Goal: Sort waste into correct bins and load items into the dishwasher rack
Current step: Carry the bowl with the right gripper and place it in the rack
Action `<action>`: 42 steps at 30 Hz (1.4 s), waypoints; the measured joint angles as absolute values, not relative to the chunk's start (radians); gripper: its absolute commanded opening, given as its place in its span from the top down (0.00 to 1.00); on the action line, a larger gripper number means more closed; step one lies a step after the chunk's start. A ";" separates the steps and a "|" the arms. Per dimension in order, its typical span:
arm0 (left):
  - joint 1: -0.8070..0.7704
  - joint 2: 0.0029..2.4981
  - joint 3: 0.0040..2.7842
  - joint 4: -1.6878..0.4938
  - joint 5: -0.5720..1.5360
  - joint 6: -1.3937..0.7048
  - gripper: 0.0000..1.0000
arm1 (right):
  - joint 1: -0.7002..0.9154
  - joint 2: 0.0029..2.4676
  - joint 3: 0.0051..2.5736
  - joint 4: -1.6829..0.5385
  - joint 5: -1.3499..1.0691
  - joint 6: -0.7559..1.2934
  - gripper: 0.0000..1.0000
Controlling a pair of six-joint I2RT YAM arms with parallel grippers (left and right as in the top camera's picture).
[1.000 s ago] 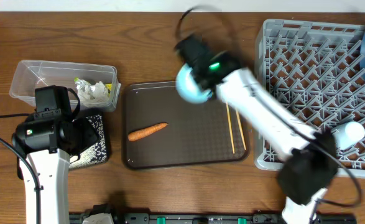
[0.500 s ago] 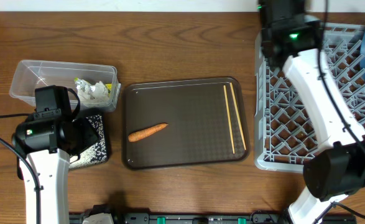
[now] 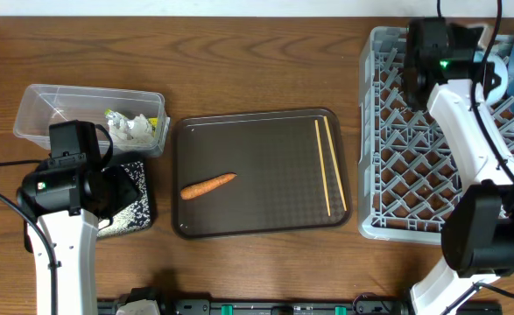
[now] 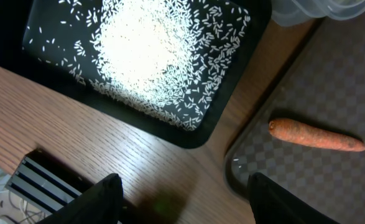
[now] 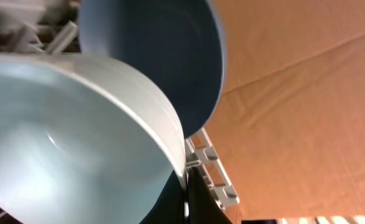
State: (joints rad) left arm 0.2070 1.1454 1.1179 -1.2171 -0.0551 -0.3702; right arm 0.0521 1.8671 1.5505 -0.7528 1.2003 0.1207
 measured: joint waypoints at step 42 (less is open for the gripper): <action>0.207 1.145 1.118 -1.207 -0.055 -0.370 0.33 | 0.181 1.849 1.361 -0.880 0.854 0.130 0.01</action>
